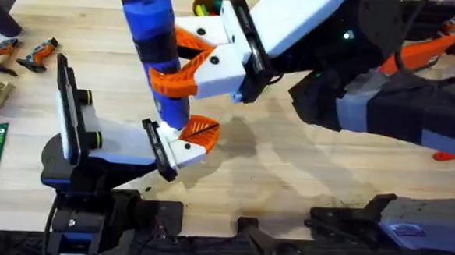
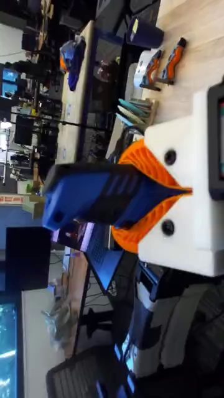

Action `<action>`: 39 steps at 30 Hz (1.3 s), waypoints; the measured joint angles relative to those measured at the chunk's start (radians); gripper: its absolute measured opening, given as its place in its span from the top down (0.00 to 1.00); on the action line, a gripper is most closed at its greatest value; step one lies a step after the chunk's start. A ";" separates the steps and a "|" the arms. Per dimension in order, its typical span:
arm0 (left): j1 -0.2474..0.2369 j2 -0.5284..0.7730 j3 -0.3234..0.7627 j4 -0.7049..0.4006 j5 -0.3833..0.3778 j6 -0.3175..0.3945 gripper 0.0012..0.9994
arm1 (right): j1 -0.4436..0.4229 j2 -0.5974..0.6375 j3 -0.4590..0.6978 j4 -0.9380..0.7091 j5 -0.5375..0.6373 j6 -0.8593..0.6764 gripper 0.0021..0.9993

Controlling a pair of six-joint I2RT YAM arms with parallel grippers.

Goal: Pick up the gripper from the table and insert it into the empty holder that is missing its gripper. Then pick up a screw, insert it into the mounting hole, and use the screwdriver to tighten it. Finally, clean up the table by picking up the vegetable and placing it into the bucket.

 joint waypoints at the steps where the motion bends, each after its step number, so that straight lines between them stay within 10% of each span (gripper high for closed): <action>1: 0.000 0.000 0.000 0.000 0.000 0.000 0.99 | 0.000 0.000 0.000 0.000 0.000 0.000 0.97; 39: 0.000 0.000 0.000 0.000 0.000 0.000 0.99 | 0.000 0.000 0.000 0.049 -0.002 0.000 0.97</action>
